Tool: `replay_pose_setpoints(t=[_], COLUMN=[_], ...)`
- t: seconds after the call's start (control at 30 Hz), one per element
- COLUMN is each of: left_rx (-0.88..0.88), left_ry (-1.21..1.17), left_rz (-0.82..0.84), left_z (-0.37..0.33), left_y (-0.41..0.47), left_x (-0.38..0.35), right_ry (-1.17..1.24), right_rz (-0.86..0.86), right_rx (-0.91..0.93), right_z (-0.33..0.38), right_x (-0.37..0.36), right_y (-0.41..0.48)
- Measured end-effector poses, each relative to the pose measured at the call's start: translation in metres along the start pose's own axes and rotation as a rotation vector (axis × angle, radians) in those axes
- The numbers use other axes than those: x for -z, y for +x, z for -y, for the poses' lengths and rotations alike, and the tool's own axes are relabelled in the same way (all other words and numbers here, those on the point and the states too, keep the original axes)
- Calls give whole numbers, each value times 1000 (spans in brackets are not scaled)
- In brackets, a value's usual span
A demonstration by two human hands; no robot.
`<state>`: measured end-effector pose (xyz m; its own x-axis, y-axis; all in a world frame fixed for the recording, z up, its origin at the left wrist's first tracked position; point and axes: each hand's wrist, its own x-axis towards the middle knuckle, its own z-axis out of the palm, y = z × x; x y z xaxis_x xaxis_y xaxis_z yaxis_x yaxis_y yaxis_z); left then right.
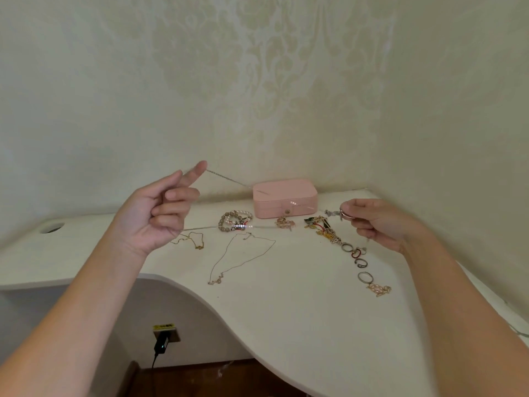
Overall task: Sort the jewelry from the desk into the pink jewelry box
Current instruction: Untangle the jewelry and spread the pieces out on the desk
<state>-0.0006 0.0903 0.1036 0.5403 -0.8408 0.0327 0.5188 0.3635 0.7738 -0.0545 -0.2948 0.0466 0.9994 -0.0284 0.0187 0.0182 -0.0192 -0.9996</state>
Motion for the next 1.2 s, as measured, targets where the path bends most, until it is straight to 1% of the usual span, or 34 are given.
replay_pose_setpoints(t=[0.07, 0.1, 0.13, 0.2, 0.23, 0.27, 0.33, 0.37, 0.43, 0.53, 0.6, 0.67, 0.7, 0.83, 0.87, 0.9, 0.93, 1.0, 1.07, 1.1, 1.13, 1.2], left_rx=[24, 36, 40, -1, -66, -159, -398, -472, -520, -457, -396, -327, -291, -166, -133, -98, -66, -27, -33, -43, -39, 43], left_ry=[-54, -72, -74, -79, -50, -10, 167, 251, 351, 565, 742, 866, 916, 1076, 1112, 1143, 1167, 1191, 1178, 1149, 1109, 1024], left_rz=[116, 124, 97, -14, -64, -153, -454, -531, -589, -636, -600, -516, -471, -271, -223, -176, -130, -55, -44, -65, -91, -141], left_z=[2, 2, 1, -5, -7, -6, -6, -6, -9, -18, -25, -28, -29, -28, -26, -24, -22, -19, -22, -26, -33, -48], left_y=[0, -3, -7, -13, -13, -13, -13, -13, -11, -6, 4, 17, 23, 46, 51, 56, 60, 66, 66, 64, 60, 52], left_x=[6, 12, 17, 19, 16, 14, 8, 3, -5, -24, -42, -64, -75, -118, -127, -134, -141, -152, -156, -156, -153, -143], right_ry=[-139, -169, -176, -174, -184, -201, -253, -281, -320, -400, -572, -741, -788, -768, -744, -669, -542, -261, -68, -29, -24, -32], right_rz=[-110, -157, -187, -194, -178, -157, -96, -54, 25, 142, 202, 224, 220, 180, 147, 138, 165, 286, 332, 299, 229, 24], right_rx=[43, 71, 96, 126, 130, 130, 131, 133, 113, 35, -21, -52, -62, -94, -77, -40, 9, 114, 159, 164, 166, 152], right_z=[0, 2, 4, 10, 13, 15, 20, 23, 29, 27, 19, 10, 6, 2, 5, 11, 20, 37, 50, 56, 59, 59], right_x=[0, 1, 1, 2, 1, 0, -3, -5, -9, -14, -21, -31, -36, -47, -50, -55, -62, -76, -83, -82, -77, -60], right_y=[-1, -2, -4, -9, -11, -13, -18, -21, -26, -34, -40, -45, -47, -57, -58, -60, -61, -62, -63, -63, -62, -57])
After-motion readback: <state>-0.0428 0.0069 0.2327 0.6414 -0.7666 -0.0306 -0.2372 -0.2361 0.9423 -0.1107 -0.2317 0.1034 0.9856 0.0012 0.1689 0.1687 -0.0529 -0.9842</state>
